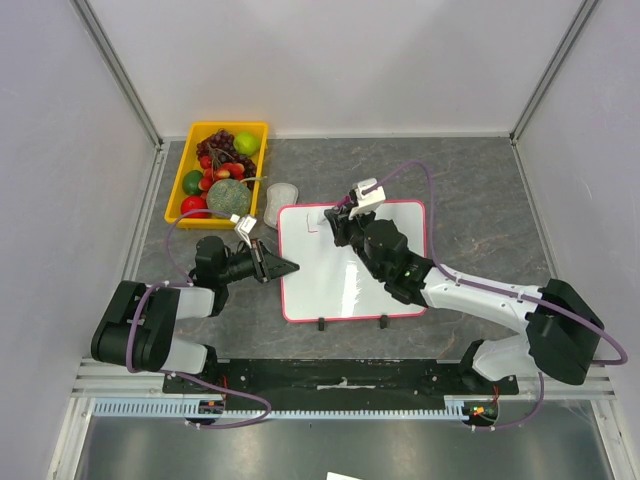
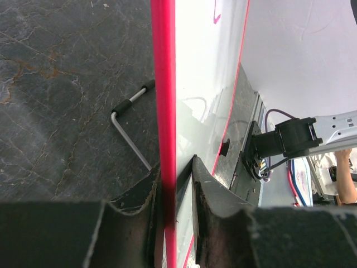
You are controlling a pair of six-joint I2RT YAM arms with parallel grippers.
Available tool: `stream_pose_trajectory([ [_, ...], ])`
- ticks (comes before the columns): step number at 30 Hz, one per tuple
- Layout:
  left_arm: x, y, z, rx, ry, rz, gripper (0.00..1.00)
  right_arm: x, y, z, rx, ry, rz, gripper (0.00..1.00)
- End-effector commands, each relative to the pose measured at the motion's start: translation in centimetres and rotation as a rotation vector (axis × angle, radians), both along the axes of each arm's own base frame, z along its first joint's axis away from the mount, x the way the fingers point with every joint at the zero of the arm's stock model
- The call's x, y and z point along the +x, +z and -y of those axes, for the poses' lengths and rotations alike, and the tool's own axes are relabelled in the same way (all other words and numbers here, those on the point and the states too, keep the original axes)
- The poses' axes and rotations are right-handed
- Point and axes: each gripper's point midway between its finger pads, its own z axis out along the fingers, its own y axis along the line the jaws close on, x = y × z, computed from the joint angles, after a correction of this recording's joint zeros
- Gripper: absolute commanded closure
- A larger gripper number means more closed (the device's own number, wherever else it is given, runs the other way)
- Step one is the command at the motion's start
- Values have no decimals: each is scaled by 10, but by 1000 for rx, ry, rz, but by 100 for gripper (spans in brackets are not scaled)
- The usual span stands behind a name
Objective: Write a sentence on the whiteboard
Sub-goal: Write with the whiteboard marker on the whiteboard.
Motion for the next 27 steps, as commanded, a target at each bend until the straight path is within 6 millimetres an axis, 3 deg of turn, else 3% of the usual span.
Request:
stream_pose_trajectory([
  [1, 4, -2, -1, 21, 2, 47, 98, 10, 19, 3, 33, -49, 35, 100],
  [27, 4, -1, 0, 19, 0, 49, 98, 1, -16, 2, -22, 6, -37, 100],
])
